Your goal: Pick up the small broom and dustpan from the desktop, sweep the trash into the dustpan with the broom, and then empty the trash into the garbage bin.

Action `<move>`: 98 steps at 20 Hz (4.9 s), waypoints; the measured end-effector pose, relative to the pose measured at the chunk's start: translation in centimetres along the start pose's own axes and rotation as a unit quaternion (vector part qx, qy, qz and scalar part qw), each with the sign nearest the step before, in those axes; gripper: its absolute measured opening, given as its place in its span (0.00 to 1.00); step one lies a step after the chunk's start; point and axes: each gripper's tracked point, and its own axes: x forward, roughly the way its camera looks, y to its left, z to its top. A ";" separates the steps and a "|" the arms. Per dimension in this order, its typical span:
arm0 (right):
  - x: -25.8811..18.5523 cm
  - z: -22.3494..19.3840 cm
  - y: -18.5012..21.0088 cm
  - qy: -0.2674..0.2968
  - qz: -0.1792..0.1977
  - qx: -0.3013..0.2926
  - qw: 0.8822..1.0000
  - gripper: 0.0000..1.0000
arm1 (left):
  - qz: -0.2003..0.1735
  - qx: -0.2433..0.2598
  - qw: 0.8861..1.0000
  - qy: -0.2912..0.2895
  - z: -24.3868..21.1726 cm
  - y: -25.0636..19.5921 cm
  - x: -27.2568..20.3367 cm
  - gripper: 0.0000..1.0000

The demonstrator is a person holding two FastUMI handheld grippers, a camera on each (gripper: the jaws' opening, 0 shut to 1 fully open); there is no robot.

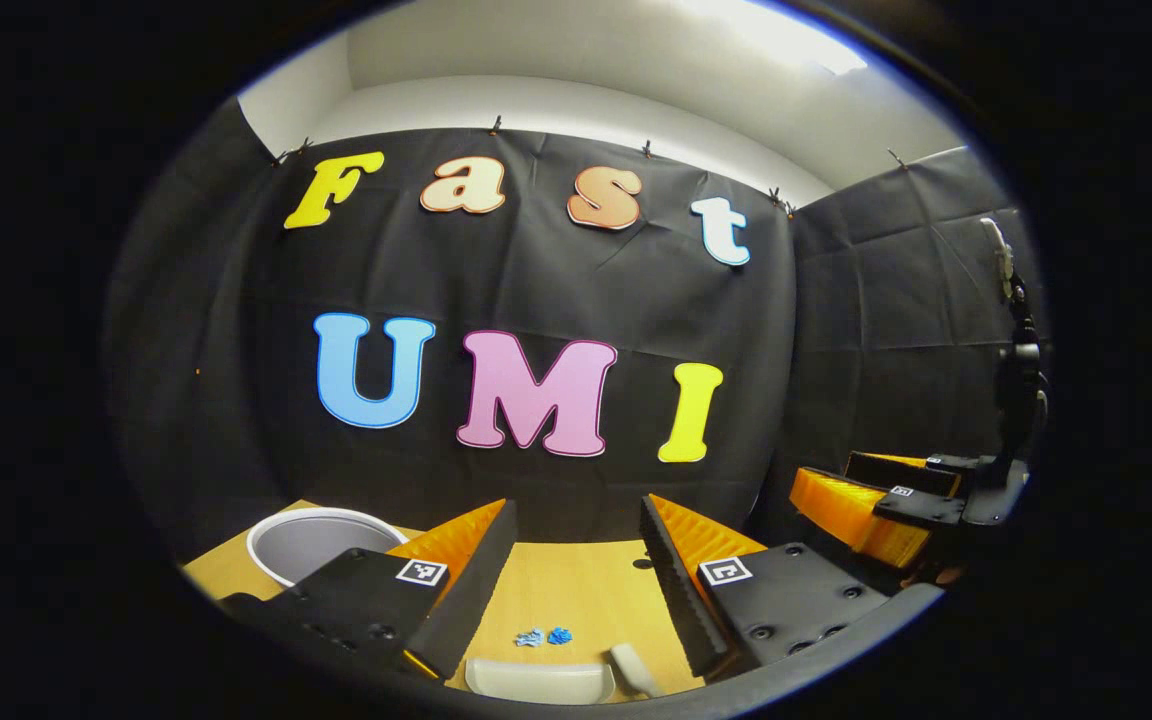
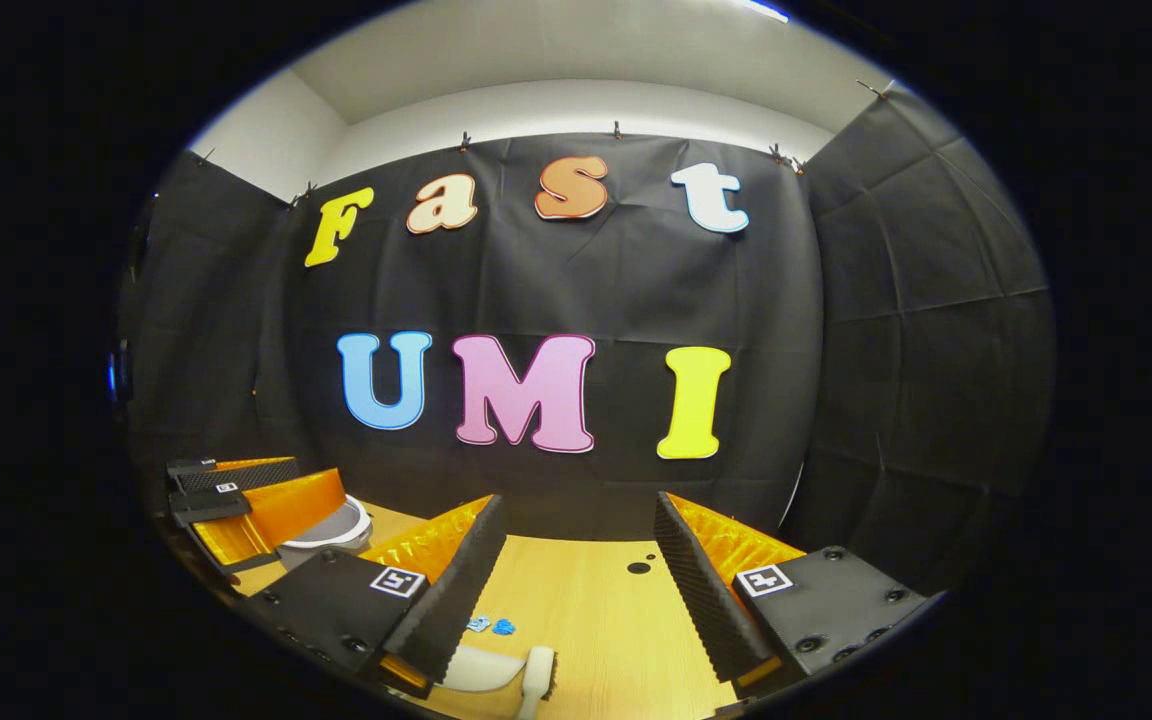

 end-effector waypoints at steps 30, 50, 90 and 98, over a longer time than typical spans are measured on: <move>-1.1 -1.3 1.5 0.025 0.034 0.003 0.999 0.96 | 0.013 0.026 0.999 0.043 -3.5 -0.3 -2.2 0.74; 1.0 -14.8 5.7 0.211 0.083 0.025 0.974 0.96 | -0.040 0.030 0.911 0.408 -22.0 3.7 -5.4 0.73; -2.0 -46.0 5.9 0.674 0.014 0.028 0.738 0.86 | 0.031 -0.052 0.712 0.700 -33.5 4.0 -2.2 0.65; -1.7 -46.2 4.9 0.673 -0.007 0.010 0.739 0.52 | 0.052 -0.030 0.712 0.700 -33.4 4.7 -1.6 0.34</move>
